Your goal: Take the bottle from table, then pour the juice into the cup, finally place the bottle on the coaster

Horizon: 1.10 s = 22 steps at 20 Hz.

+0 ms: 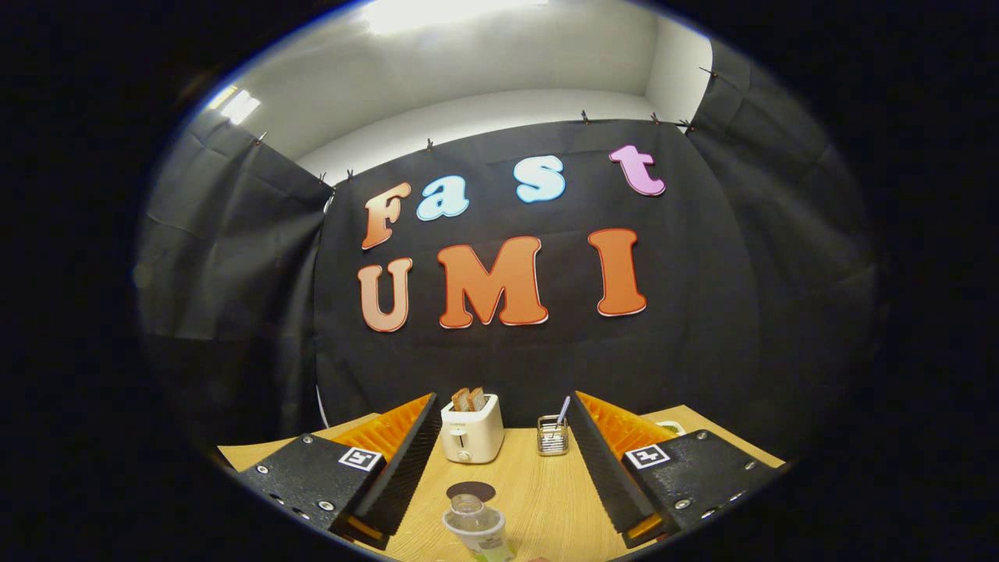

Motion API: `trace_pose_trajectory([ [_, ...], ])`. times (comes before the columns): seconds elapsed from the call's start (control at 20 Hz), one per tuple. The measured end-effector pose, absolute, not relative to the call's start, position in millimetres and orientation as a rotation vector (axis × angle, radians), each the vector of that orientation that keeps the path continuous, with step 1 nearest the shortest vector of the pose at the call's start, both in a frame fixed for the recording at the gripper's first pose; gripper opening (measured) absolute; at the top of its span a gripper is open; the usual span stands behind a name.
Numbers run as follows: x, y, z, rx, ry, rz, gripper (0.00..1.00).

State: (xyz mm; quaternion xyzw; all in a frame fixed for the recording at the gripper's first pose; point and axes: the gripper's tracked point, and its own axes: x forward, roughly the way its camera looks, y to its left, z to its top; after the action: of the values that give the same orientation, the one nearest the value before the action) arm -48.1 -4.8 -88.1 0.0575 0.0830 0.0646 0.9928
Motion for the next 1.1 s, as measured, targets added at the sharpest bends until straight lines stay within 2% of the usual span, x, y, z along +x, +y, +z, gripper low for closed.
trace_pose_trajectory([
  [0.15,-55,4,-121,0.146,0.239,0.161,0.98],
  [0.6,-68,24,-175,0.077,0.282,0.181,0.97],
  [1.1,-80,40,-246,0.065,0.450,0.199,0.98],
])
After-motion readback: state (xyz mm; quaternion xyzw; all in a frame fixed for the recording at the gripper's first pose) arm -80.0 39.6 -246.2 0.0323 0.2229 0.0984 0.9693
